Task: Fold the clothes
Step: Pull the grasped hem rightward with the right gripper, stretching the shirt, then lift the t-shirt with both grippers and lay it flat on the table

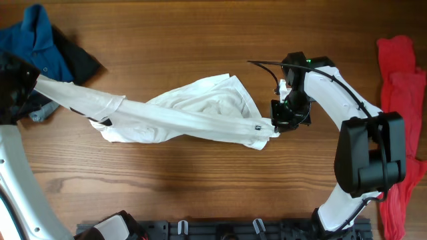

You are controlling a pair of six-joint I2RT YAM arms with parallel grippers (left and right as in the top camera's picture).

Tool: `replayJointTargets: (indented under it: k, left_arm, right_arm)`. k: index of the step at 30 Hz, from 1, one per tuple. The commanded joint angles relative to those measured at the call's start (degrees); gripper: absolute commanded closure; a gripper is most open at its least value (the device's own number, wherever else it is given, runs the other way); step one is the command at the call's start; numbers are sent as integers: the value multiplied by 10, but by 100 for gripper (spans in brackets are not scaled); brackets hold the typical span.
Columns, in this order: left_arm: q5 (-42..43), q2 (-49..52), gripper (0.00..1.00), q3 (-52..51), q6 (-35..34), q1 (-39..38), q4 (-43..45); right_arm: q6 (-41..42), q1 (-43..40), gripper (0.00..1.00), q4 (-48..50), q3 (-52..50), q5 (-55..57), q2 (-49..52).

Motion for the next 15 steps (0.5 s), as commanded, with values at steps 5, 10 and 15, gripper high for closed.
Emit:
replayJointTargets:
  k: [5,10,15]
  left_arm:
    - [1,-1,96,5,11,5,3]
    - [34,-1,96,5,11,5,13]
    - [112,-16,96,11,26,5,53]
  right_arm:
    - [-32,-5,95,48,13,-99,-47]
    - [2,-35,96,60,88,-75,-171]
    - [8,-59,96,14,219,-32,-275]
